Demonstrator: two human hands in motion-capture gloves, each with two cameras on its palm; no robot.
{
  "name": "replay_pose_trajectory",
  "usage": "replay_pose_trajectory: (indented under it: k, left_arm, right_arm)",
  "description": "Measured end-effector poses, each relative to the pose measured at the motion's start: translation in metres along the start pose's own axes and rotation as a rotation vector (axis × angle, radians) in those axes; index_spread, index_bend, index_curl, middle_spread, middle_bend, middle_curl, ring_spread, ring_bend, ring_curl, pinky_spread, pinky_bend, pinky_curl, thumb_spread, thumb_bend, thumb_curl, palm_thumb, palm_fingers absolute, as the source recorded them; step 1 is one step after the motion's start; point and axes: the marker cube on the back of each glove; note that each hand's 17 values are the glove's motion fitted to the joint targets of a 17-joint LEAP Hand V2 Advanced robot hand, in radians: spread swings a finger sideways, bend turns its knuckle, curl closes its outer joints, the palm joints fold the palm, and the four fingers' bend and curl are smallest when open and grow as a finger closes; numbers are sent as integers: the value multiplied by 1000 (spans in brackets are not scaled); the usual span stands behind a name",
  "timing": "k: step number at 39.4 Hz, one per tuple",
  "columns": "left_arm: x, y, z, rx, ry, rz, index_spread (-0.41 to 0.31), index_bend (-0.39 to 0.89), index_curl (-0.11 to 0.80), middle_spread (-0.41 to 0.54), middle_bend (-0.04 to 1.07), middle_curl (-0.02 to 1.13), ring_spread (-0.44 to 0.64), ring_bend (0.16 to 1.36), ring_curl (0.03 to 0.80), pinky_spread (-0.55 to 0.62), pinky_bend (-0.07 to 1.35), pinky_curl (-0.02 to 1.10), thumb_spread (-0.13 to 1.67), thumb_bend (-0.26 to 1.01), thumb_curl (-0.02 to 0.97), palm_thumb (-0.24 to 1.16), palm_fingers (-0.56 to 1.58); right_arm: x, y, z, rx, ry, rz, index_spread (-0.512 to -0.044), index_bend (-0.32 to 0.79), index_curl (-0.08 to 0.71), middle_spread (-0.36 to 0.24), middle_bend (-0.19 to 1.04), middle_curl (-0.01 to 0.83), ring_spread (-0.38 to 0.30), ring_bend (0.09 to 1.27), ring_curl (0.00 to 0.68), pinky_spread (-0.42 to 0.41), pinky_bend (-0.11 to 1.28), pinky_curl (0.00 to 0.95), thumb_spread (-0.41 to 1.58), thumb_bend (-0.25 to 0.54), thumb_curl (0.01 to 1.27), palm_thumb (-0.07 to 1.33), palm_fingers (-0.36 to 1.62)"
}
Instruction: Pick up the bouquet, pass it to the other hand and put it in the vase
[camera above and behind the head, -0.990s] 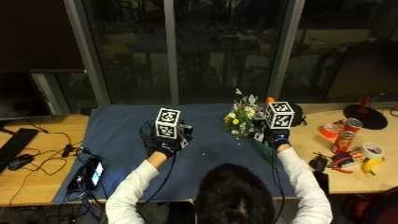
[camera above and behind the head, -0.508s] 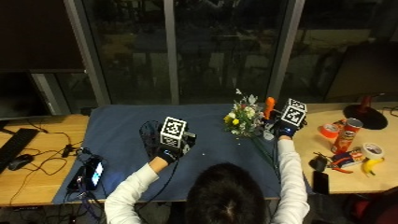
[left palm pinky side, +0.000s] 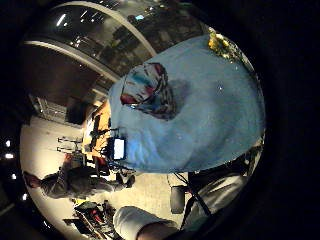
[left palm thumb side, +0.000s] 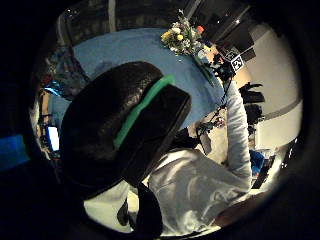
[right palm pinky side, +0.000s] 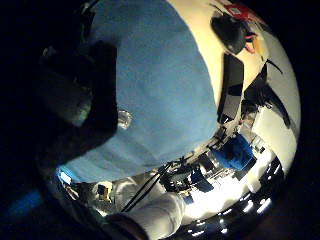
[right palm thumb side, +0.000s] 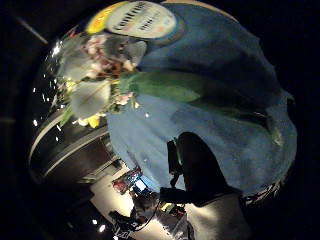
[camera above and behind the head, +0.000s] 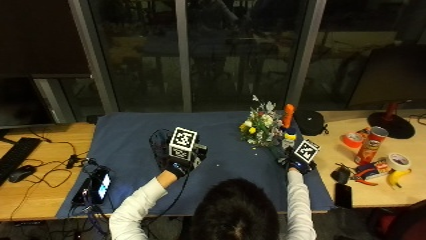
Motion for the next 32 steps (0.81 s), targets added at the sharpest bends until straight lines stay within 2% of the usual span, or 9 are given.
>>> replay_pose_trajectory:
  k: [9,10,12,14,18,20,23,26,32]
  left_arm:
    - [-2,2,11,-65,-8,-9,20,187,349,336,161,216,473,489,262,392,442,343,1115,-21,224,-4,62]
    - [-2,2,12,-75,-9,-10,20,187,350,336,161,216,474,488,262,392,443,343,1115,-21,224,-4,62]
    - [-3,1,15,-93,-8,-9,16,188,353,337,160,216,474,484,262,393,442,342,1115,-21,225,-4,63]
    - [-3,-2,19,-110,-4,-7,15,187,355,337,159,216,475,483,261,396,441,342,1115,-21,226,-4,63]
    - [-2,-4,25,-154,-15,0,13,186,358,338,160,217,478,478,258,397,442,342,1115,-21,227,-4,62]
    - [-3,-5,27,-173,-29,2,13,185,360,338,160,217,479,477,258,395,442,342,1115,-21,228,-4,62]
    - [-2,-4,27,-195,-33,6,12,184,362,338,159,217,480,476,256,395,442,342,1115,-21,228,-4,63]
    - [-1,-6,28,-206,-19,8,10,184,363,338,159,217,481,475,256,394,442,341,1115,-23,230,-8,63]
    - [6,-20,34,-215,98,24,1,193,370,324,165,221,476,473,254,392,436,339,1115,-23,231,-9,96]
  right_arm:
    - [-4,9,38,-33,165,79,-151,131,98,-5,394,431,-89,703,400,31,736,362,1083,19,377,622,622]
    - [-6,11,40,-35,174,79,-150,78,88,-4,381,428,-80,705,400,37,749,365,1079,-9,372,589,587]
    - [-9,12,42,-41,175,76,-151,271,157,-27,428,450,-110,715,410,-4,629,335,1106,72,398,736,817]
    - [-11,12,42,-37,161,72,-155,261,169,-42,434,454,-120,702,396,-29,578,318,1116,91,407,786,896]
    - [-11,10,38,5,135,72,-185,358,233,-83,424,470,-140,663,400,-127,543,324,1128,132,430,890,1109]
    - [-12,9,35,53,99,54,-193,363,262,-102,419,482,-147,656,417,-155,548,337,1119,138,440,924,1117]
    - [-15,9,34,94,8,6,-199,293,282,-129,421,490,-186,713,443,-223,643,374,1057,121,460,951,1316]
    - [-17,6,32,185,-66,-12,-208,272,302,-151,547,535,-193,811,479,-230,671,403,1089,109,437,950,1476]
    - [-49,27,12,344,-392,-205,-216,407,376,-165,691,592,-194,898,521,-231,690,438,1072,9,395,854,1524]
